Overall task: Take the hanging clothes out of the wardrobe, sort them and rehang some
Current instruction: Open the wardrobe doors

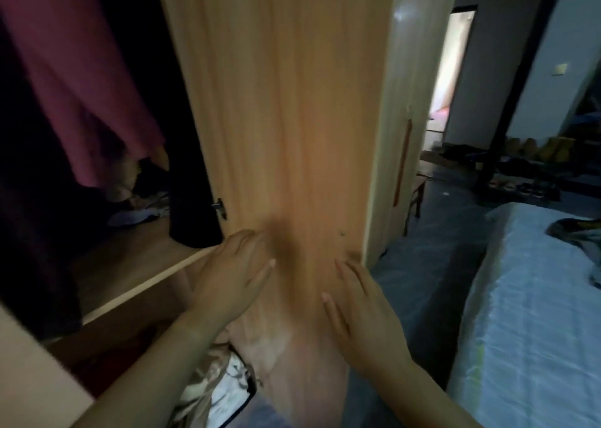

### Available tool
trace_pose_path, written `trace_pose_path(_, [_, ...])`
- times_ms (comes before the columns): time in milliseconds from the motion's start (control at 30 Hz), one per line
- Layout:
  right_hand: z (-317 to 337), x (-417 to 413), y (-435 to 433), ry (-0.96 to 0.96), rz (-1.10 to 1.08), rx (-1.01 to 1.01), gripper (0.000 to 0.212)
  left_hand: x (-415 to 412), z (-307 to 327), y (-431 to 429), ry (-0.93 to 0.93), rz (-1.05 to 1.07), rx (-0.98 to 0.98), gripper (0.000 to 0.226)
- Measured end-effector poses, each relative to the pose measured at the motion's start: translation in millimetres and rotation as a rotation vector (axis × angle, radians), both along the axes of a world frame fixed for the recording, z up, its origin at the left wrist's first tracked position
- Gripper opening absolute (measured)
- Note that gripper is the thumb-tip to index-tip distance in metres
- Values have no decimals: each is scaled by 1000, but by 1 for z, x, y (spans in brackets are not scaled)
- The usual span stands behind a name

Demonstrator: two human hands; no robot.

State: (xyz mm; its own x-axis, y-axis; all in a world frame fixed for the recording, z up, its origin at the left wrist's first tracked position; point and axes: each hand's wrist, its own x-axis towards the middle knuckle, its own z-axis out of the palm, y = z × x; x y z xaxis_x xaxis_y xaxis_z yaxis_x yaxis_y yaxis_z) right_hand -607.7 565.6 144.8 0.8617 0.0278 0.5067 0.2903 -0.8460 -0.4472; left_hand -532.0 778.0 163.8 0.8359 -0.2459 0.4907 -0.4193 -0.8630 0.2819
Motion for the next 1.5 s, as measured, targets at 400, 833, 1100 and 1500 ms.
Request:
trace_pose_path(400, [-14, 65, 193, 144, 635, -73, 78, -103, -12, 235, -63, 835, -66, 37])
trace_pose_path(833, [44, 132, 397, 93, 1108, 46, 53, -68, -24, 300, -120, 771, -630, 18])
trace_pose_path(1100, [59, 147, 415, 100, 1375, 276, 48, -91, -23, 252, -218, 934, -737, 15])
trace_pose_path(1500, [57, 38, 387, -31, 1902, 480, 42, -225, -21, 186, -203, 1202, -671, 19])
